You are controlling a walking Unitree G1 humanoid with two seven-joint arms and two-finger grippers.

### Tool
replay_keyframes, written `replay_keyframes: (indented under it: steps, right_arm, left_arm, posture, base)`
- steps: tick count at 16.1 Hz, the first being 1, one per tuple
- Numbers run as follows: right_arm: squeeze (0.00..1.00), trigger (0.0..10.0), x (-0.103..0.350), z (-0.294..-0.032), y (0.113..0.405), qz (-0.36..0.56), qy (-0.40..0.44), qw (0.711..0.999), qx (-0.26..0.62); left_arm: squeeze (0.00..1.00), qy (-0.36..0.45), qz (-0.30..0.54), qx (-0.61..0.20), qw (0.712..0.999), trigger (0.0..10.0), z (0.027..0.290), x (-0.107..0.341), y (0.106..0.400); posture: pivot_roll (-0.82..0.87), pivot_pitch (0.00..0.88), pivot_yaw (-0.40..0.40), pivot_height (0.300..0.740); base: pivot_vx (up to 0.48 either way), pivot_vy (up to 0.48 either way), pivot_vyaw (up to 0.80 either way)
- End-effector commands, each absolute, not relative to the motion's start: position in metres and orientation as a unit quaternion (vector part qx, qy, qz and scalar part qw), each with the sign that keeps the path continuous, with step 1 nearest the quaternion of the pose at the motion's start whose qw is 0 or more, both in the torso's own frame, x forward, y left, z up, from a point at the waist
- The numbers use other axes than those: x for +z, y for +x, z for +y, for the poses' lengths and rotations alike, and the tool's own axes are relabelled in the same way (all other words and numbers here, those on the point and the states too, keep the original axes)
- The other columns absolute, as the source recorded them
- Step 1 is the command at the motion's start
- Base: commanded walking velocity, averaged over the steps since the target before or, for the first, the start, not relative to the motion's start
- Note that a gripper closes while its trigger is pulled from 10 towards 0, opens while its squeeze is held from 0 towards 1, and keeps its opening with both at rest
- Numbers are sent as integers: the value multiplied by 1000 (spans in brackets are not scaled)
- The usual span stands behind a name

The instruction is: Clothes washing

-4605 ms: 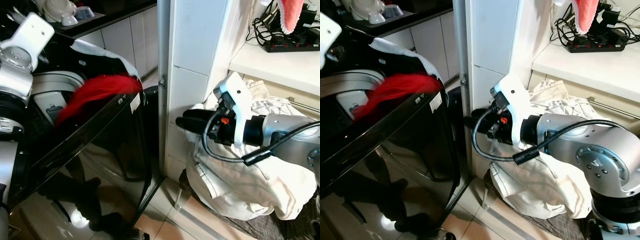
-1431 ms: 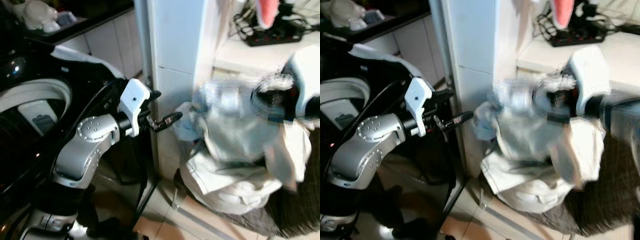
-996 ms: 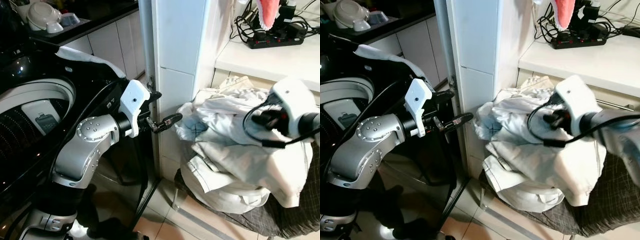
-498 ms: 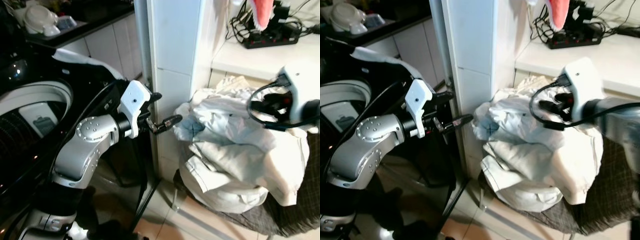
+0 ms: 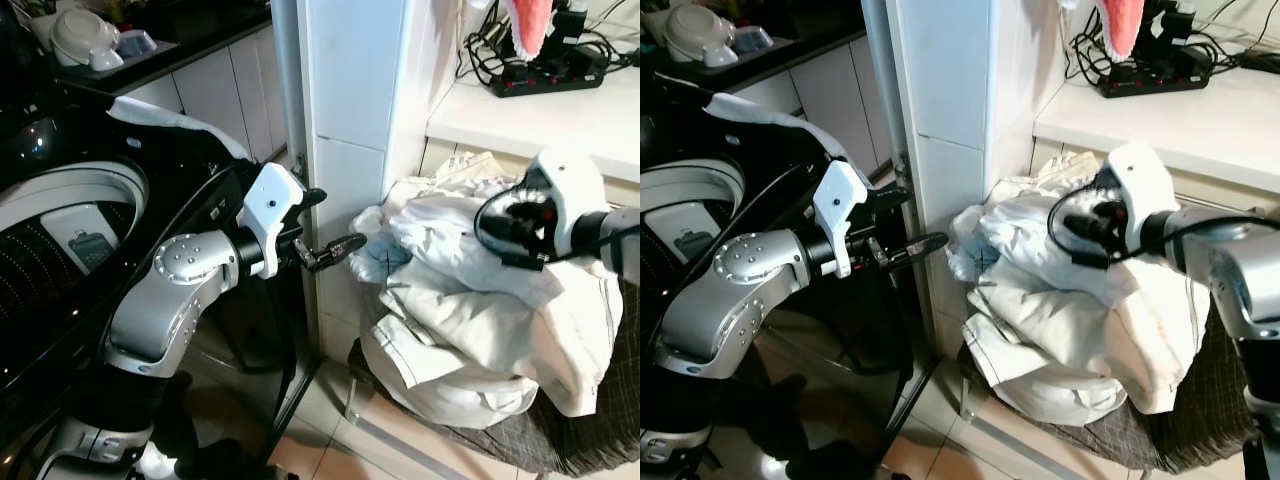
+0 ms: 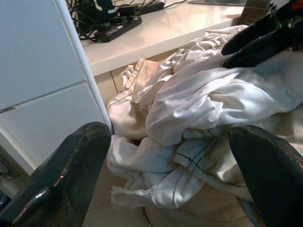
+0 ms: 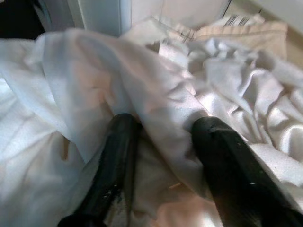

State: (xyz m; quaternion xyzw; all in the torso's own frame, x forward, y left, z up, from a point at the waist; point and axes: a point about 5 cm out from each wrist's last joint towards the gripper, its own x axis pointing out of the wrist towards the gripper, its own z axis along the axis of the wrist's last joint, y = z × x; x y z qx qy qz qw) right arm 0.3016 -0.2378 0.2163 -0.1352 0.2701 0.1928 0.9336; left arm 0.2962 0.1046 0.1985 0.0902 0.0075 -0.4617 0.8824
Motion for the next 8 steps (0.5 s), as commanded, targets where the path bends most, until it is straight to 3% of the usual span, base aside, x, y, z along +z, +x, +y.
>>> replay_keyframes:
  steps: [1, 8]
  right_arm:
    - [0, 0, 213, -241, 301, 278, -145, 930, 191]
    - [0, 0, 220, -244, 303, 267, -128, 936, 193]
  left_arm:
    - [0, 102, 8, -467, 878, 10000, 104, 201, 294]
    - [0, 102, 10, -470, 877, 10000, 104, 201, 295]
  posture:
    - [-74, 0, 73, 740]
    - [-77, 0, 79, 740]
  base:
    - [0, 0, 0]
    - [0, 0, 0]
